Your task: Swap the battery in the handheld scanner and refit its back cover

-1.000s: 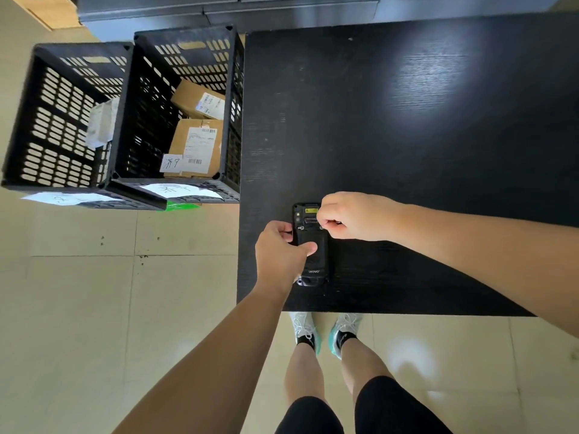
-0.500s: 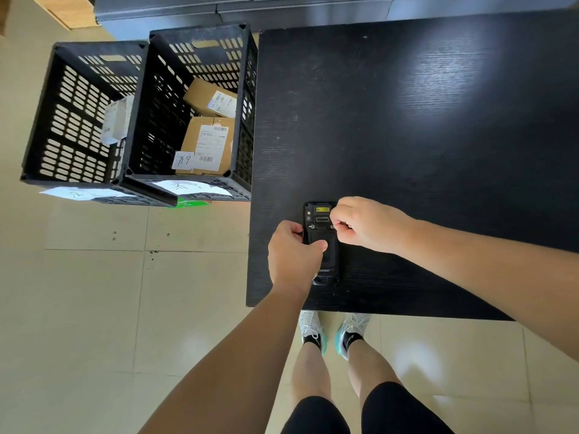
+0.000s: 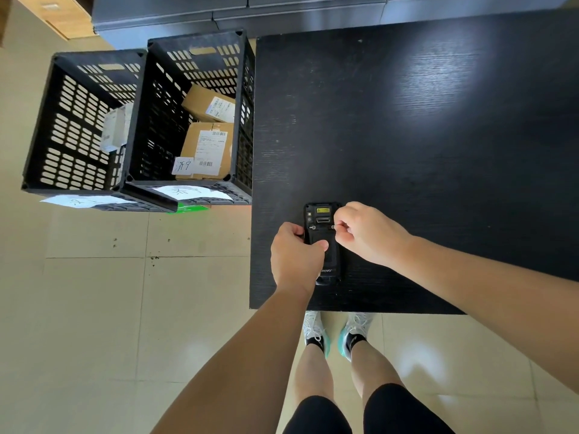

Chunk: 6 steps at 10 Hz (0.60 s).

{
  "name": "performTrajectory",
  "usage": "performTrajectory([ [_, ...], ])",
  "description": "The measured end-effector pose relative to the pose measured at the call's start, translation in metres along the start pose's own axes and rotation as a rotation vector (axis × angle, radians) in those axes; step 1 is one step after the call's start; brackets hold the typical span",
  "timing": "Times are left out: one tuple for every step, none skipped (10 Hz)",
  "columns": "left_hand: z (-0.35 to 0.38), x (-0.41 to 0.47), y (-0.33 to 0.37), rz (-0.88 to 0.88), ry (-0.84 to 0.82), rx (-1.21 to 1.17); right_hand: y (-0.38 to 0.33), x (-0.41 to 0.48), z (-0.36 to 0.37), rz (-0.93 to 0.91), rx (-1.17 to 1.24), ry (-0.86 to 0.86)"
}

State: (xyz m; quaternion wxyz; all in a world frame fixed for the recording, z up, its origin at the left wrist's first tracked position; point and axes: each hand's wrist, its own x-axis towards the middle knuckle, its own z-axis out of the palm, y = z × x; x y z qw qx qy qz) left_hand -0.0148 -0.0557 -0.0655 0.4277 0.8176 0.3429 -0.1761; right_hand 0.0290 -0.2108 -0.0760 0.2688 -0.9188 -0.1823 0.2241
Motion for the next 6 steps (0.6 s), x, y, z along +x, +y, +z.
performTrajectory([
  [0.0, 0.0, 0.0, 0.008, 0.009, 0.0, -0.003, -0.001, 0.002, 0.065, 0.011, 0.019],
  [0.0, 0.0, -0.001, 0.002, 0.011, -0.002, -0.005, -0.002, 0.004, 0.074, 0.007, 0.03],
  [0.001, 0.001, -0.001, 0.031, 0.016, -0.003, -0.005, -0.003, 0.002, 0.073, 0.003, 0.035],
  [-0.003, -0.004, -0.006, 0.077, -0.019, 0.018, -0.011, -0.014, 0.005, 0.074, -0.003, 0.044],
  [-0.012, -0.001, 0.0, 0.154, -0.117, 0.079, -0.018, -0.028, -0.005, 0.172, 0.059, 0.157],
  [-0.028, -0.02, -0.016, 0.187, -0.206, 0.073, -0.029, -0.076, -0.008, 0.294, 0.147, 0.253],
])
